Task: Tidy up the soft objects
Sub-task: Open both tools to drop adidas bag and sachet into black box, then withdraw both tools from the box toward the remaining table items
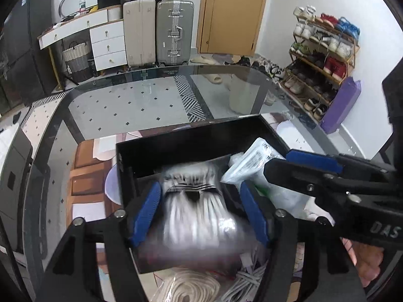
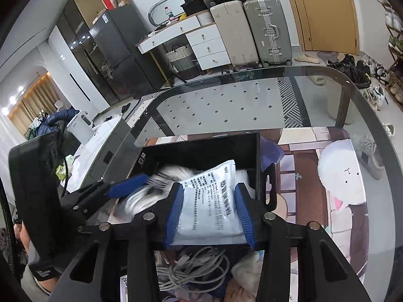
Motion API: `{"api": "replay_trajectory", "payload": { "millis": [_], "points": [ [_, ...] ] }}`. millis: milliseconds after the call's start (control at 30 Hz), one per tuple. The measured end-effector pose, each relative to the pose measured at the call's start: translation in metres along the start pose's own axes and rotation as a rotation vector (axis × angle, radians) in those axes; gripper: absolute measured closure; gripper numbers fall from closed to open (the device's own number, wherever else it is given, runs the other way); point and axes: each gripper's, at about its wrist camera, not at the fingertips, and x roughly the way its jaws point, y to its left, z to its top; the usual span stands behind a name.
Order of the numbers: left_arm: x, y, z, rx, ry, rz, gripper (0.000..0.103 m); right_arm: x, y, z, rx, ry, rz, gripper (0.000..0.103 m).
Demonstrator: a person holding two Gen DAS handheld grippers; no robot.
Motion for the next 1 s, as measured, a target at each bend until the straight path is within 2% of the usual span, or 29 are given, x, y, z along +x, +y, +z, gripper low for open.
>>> {"api": "replay_trajectory", "payload": {
  "millis": [167,367,567,767,1000],
  "points": [
    [-0.011,0.007,0.004,-0.007,-0.022,0.015,0.027,-0.005,-0.005,0.001,0.032,-0.009,0.019,0.058],
    [-0.023,0.014,0.003,-0.018,-0.018,0.057,0.027,-0.015,-0.007,0.000,-0.020,-0.032,-0.068,0.058],
    [-0.026,0.027,-0.010,-0.049,0.026,0.073,0.027,-0.004,-0.015,-0.008,-0.048,0.031,-0.137,0.058],
    [-0.019,0.032,-0.015,-0.034,0.046,0.081,0.027,-0.001,-0.011,-0.020,-0.053,0.088,-0.082,0.059],
    [-0.018,0.035,-0.016,-0.036,0.047,0.071,0.027,-0.005,-0.007,-0.025,-0.048,0.099,-0.063,0.059]
  ]
}}
